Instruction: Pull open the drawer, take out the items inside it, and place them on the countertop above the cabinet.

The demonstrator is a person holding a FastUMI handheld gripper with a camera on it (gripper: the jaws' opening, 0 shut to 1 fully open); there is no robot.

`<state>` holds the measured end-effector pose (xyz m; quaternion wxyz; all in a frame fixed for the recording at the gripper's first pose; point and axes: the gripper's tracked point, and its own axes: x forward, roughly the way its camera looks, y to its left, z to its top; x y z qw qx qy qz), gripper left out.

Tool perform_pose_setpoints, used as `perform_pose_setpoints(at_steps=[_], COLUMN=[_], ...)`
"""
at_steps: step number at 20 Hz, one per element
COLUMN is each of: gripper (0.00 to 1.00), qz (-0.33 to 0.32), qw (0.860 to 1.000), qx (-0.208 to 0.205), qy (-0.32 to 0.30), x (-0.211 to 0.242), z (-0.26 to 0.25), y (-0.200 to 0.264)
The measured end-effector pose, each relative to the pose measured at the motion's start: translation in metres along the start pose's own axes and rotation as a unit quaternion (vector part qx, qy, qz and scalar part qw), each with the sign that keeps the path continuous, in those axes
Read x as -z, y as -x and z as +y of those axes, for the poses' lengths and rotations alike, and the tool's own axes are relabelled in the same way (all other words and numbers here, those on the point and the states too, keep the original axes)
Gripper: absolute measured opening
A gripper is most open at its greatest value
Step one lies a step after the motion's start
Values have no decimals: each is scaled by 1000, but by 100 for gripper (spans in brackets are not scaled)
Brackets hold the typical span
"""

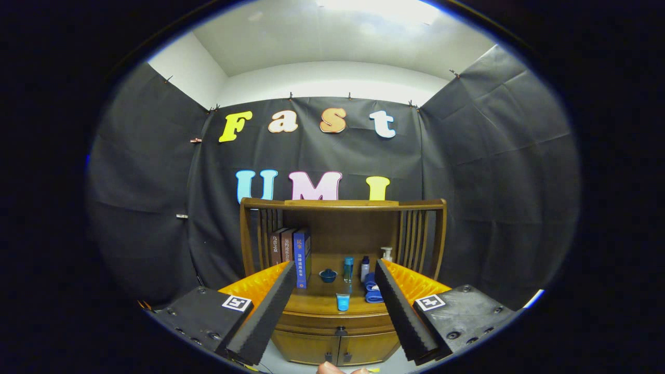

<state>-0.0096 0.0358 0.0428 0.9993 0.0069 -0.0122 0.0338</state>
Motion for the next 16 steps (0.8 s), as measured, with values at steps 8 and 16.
perform_pose_setpoints(at_steps=[8,16], gripper=[99,99], qz=[-22,-45], qw=[1000,999], qx=[18,18], qy=[-11,-11], x=[-23,-35], z=[-7,-17], y=[48,61])
